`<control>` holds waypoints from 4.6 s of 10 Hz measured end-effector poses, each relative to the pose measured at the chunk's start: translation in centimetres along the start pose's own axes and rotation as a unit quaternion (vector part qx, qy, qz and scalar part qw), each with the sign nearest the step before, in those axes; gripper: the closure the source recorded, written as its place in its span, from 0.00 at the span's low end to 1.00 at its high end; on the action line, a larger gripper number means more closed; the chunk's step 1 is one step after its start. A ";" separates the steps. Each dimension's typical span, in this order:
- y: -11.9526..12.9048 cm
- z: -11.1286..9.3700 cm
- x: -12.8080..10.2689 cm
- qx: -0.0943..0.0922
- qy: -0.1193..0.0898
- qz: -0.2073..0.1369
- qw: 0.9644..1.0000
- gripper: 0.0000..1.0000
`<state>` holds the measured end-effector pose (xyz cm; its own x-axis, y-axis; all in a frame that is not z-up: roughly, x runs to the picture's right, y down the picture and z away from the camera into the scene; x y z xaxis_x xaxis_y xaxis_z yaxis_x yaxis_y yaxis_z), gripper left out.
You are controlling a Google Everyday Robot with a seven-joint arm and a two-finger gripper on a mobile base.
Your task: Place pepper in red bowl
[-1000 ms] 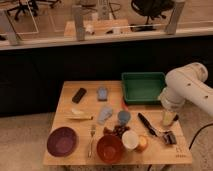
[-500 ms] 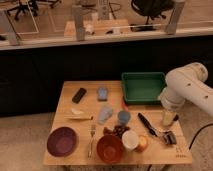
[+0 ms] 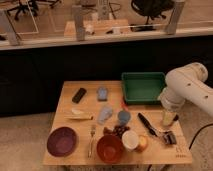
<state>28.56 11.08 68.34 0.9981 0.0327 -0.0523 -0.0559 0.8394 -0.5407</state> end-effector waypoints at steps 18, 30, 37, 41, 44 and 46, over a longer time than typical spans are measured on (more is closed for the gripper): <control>-5.2 4.5 -12.3 0.045 -0.124 -0.516 0.846 0.20; -8.3 8.9 -14.5 0.113 -0.034 -0.610 0.784 0.20; -9.5 9.8 -14.5 0.126 -0.034 -0.613 0.779 0.20; -12.0 13.0 -17.2 0.137 -0.012 -0.646 0.751 0.20; -12.8 15.7 -16.0 0.126 -0.014 -0.654 0.746 0.20; -12.9 15.9 -15.0 0.121 -0.017 -0.654 0.747 0.20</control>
<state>14.76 8.42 89.44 0.1950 -0.8905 0.4110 0.9694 0.2387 0.0573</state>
